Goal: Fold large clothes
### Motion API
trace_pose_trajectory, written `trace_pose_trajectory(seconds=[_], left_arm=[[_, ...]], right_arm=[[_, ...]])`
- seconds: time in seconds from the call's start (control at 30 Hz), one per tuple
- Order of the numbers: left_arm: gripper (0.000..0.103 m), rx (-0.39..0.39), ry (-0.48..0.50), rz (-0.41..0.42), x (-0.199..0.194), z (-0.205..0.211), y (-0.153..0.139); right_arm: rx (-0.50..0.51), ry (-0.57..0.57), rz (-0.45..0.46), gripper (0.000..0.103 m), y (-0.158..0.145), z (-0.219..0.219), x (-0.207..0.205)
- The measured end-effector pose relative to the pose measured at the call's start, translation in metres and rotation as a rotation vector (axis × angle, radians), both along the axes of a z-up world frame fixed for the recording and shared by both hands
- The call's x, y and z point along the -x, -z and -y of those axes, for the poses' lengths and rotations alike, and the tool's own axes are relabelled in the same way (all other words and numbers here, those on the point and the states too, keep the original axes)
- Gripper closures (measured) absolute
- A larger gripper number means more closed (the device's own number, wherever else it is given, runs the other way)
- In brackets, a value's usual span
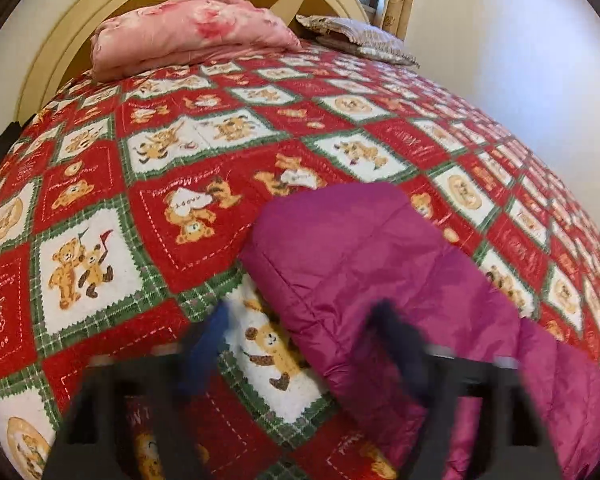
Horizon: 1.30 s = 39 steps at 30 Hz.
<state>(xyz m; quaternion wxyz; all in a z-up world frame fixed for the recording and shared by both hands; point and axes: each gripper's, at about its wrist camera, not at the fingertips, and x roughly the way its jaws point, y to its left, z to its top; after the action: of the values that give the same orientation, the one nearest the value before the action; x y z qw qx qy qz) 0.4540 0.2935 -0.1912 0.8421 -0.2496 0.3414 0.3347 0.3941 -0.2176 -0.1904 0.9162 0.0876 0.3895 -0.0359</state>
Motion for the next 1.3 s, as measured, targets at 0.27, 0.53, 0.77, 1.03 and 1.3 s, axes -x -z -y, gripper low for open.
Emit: trace_pose_trajectory(seconds=[0.27,0.53,0.77,1.03,1.3], left_arm=[[0.098,0.11,0.16,0.249,0.008,0.001,-0.016],[0.097,-0.104,0.521,0.413,0.007,0.118,-0.115],[0.097,-0.167,1.006,0.516,0.036,0.276,-0.144],[0.097,-0.211,1.283,0.265,0.047,0.392,-0.063],[0.083,-0.029,1.307,0.075,0.039,0.39,-0.028]], right_arm=[[-0.005,0.0,0.002,0.041,0.0,-0.001,-0.001],[-0.003,0.001,0.003,0.041,0.0,-0.001,0.0],[-0.005,0.001,0.004,0.041,0.0,-0.001,0.0],[-0.031,0.004,0.013,0.041,0.0,0.002,0.0],[-0.061,0.008,0.024,0.041,0.0,0.006,-0.001]])
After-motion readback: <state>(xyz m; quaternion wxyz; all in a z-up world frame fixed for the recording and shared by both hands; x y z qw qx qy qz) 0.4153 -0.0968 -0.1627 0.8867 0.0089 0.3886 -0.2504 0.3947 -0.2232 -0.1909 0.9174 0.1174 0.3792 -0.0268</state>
